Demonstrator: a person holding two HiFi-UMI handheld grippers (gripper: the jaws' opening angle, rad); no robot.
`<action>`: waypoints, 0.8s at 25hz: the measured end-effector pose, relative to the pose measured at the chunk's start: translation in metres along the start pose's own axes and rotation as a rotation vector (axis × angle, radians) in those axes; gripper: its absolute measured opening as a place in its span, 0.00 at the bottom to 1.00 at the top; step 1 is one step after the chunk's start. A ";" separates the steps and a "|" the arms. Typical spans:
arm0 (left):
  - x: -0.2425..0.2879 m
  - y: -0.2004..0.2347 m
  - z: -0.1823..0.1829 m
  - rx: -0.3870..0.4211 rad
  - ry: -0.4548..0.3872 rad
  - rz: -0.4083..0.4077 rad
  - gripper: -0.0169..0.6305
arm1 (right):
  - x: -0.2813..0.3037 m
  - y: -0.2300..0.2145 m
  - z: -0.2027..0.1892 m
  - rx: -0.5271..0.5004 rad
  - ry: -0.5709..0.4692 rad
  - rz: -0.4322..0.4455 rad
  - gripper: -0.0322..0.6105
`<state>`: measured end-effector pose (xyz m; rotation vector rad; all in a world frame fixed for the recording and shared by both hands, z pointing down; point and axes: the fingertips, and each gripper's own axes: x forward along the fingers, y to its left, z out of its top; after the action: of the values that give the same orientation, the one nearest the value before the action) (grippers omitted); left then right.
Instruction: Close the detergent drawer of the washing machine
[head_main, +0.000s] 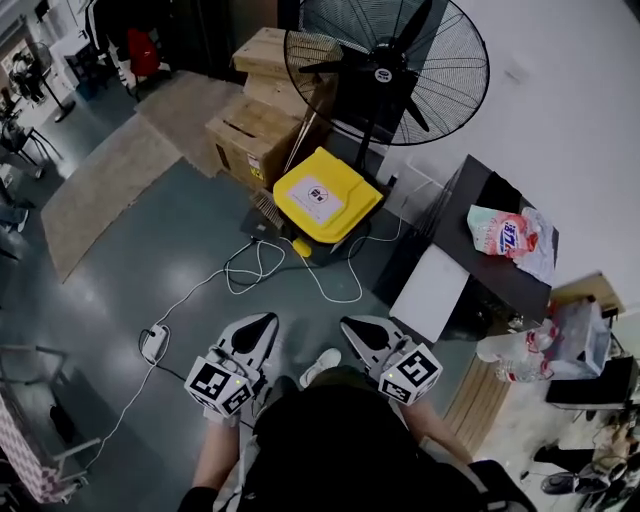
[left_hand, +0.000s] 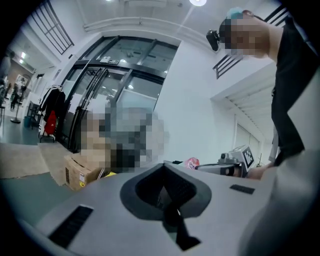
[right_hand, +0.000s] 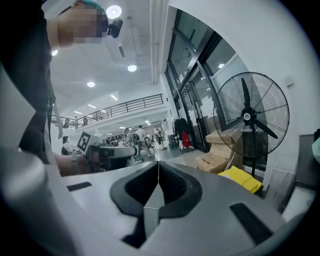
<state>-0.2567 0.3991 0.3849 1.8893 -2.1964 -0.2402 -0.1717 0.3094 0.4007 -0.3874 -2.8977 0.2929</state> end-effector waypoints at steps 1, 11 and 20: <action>0.013 0.005 0.003 -0.004 0.002 -0.002 0.04 | 0.003 -0.010 0.003 -0.003 -0.003 0.002 0.08; 0.111 0.008 -0.003 -0.008 0.076 -0.125 0.04 | -0.002 -0.093 0.019 0.013 -0.045 -0.122 0.08; 0.196 -0.011 -0.018 0.013 0.207 -0.377 0.04 | -0.046 -0.159 0.016 0.091 -0.092 -0.397 0.08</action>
<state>-0.2679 0.2044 0.4130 2.2140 -1.7057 -0.0872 -0.1700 0.1436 0.4122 0.2221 -2.9488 0.3802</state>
